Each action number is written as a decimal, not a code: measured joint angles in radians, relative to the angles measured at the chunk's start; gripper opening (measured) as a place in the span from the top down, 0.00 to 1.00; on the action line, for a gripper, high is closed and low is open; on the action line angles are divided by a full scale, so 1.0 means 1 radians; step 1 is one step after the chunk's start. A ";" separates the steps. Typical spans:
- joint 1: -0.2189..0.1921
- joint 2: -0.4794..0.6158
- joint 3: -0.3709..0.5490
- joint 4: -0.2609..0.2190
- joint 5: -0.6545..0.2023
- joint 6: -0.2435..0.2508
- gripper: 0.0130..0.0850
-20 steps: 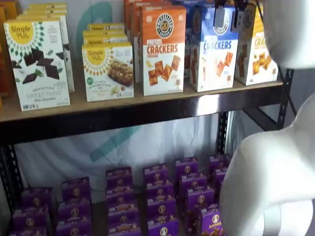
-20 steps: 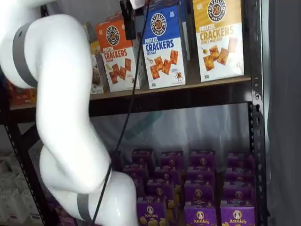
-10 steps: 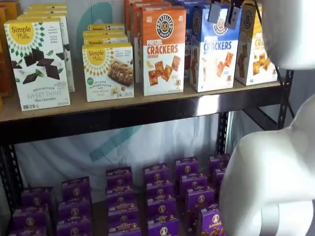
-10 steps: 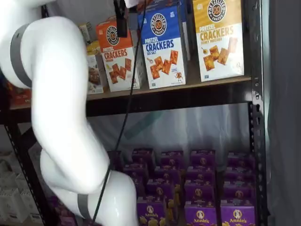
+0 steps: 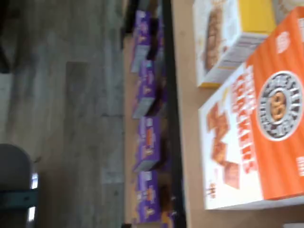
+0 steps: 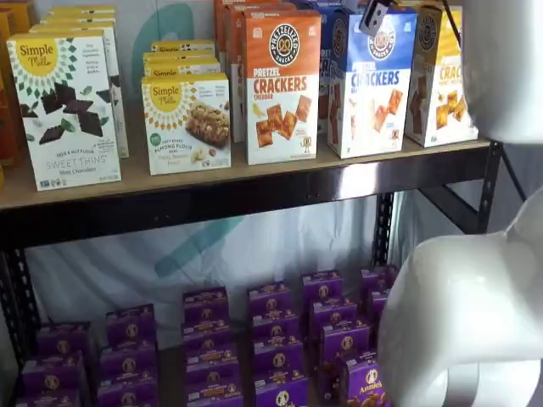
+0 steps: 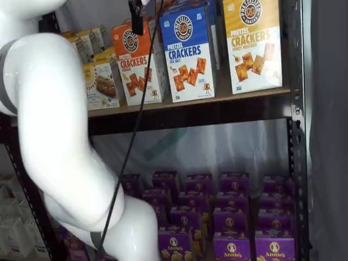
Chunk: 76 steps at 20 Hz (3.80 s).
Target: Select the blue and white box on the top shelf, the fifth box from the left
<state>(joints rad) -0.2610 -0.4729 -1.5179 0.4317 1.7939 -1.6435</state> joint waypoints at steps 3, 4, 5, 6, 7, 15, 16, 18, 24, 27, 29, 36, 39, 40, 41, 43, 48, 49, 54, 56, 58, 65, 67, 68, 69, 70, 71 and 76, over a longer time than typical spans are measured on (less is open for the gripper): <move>0.004 -0.004 0.015 0.009 -0.064 0.002 0.00; 0.003 0.004 0.010 0.012 -0.080 0.000 0.00; -0.001 0.011 0.005 0.015 -0.092 -0.002 0.00; -0.005 0.020 -0.003 0.018 -0.100 -0.005 0.00; -0.011 0.031 -0.015 0.022 -0.105 -0.010 0.00; -0.045 0.153 -0.135 -0.010 -0.100 -0.061 0.00; -0.047 0.163 -0.142 -0.015 -0.101 -0.066 0.00; -0.049 0.182 -0.150 -0.021 -0.109 -0.075 0.00; -0.046 0.225 -0.178 -0.045 -0.121 -0.088 0.00; -0.038 0.244 -0.193 -0.066 -0.120 -0.091 0.00; -0.031 0.252 -0.198 -0.078 -0.121 -0.090 0.00; -0.005 0.293 -0.245 -0.120 -0.066 -0.078 0.00; 0.003 0.298 -0.249 -0.130 -0.056 -0.074 0.00; 0.005 0.299 -0.249 -0.132 -0.055 -0.073 0.00; 0.006 0.299 -0.247 -0.133 -0.055 -0.072 0.00; 0.009 0.299 -0.245 -0.134 -0.053 -0.069 0.00; 0.024 0.309 -0.259 -0.160 -0.032 -0.064 0.00; 0.029 0.312 -0.263 -0.170 -0.025 -0.063 0.00; 0.048 0.306 -0.249 -0.216 -0.020 -0.063 0.00; 0.051 0.304 -0.243 -0.225 -0.018 -0.063 0.00; 0.053 0.303 -0.240 -0.231 -0.012 -0.064 0.00; 0.054 0.302 -0.236 -0.239 0.003 -0.065 0.00; 0.053 0.299 -0.231 -0.235 0.003 -0.065 0.06; 0.052 0.299 -0.230 -0.234 0.004 -0.065 0.11; 0.052 0.299 -0.230 -0.233 0.004 -0.065 0.11; 0.051 0.298 -0.228 -0.232 0.003 -0.066 0.17; 0.051 0.298 -0.228 -0.232 0.003 -0.066 0.17; 0.049 0.296 -0.225 -0.228 0.001 -0.067 0.28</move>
<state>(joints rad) -0.2116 -0.1768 -1.7425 0.2035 1.7948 -1.7102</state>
